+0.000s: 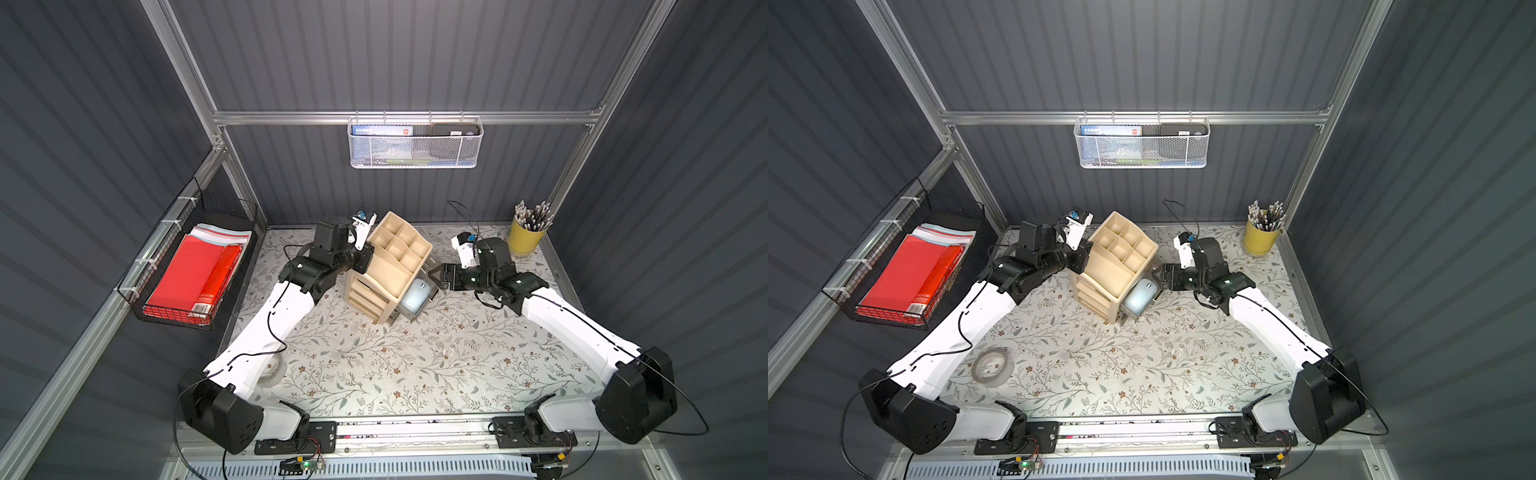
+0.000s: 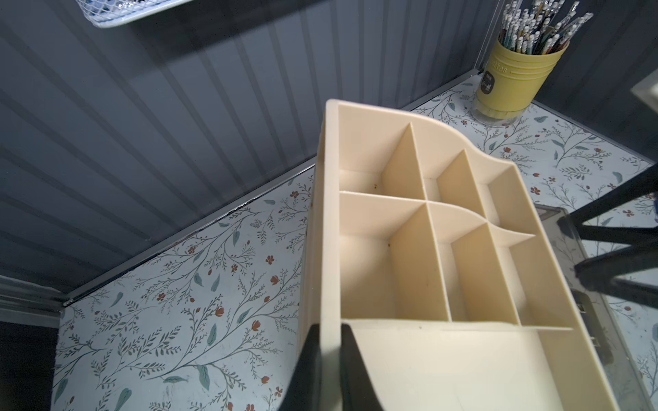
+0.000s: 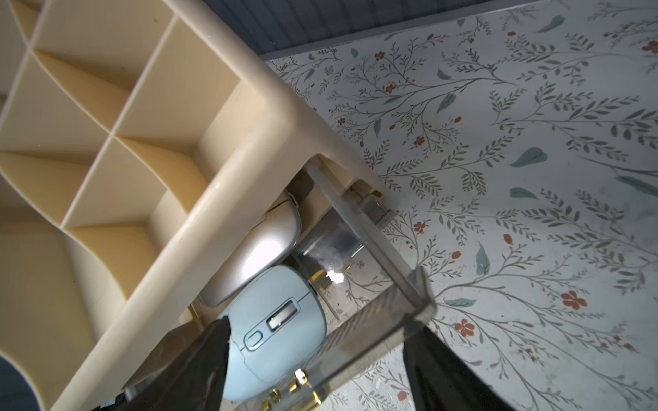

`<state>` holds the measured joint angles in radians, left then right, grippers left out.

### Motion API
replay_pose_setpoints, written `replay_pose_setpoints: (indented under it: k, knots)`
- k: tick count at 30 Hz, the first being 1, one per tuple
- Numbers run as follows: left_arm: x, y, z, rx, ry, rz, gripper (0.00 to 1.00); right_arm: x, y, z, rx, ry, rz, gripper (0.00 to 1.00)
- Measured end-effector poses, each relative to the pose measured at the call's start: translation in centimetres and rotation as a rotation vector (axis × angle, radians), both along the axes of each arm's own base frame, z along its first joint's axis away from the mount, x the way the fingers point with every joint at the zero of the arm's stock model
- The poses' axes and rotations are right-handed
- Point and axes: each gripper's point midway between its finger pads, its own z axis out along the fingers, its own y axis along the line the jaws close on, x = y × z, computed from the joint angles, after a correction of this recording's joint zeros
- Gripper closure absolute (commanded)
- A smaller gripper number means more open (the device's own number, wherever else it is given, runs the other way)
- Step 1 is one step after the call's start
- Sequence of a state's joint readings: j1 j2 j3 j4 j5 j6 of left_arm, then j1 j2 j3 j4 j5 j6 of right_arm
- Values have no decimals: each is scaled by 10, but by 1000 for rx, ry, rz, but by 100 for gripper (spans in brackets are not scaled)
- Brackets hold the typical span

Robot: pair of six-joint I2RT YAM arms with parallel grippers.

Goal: Take the mice out of the drawer
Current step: Open the drawer in the storage box.

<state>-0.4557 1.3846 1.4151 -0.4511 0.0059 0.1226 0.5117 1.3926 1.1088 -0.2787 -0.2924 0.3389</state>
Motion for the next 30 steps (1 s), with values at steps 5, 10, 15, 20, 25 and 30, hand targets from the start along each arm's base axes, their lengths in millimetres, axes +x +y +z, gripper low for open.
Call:
replay_pose_setpoints:
  k: [5,10,15,20,25,30]
  knots:
    - [19,4,-7,-60,53,55,100,0,4,-22,-83,41,-9,21]
    - [40,6,-21,-159,98,96,100,20,3,-8,-101,-20,-49,25]
    - [38,2,-26,-237,123,106,100,31,4,-8,-138,-32,-64,25]
    - [38,9,-27,-219,123,159,100,39,-3,-6,-208,-60,-96,24]
    - [45,20,-29,-120,114,245,100,42,-19,-5,-276,-91,-145,24]
    - [50,28,-31,-24,105,288,100,33,-39,-10,-322,-94,-179,24]
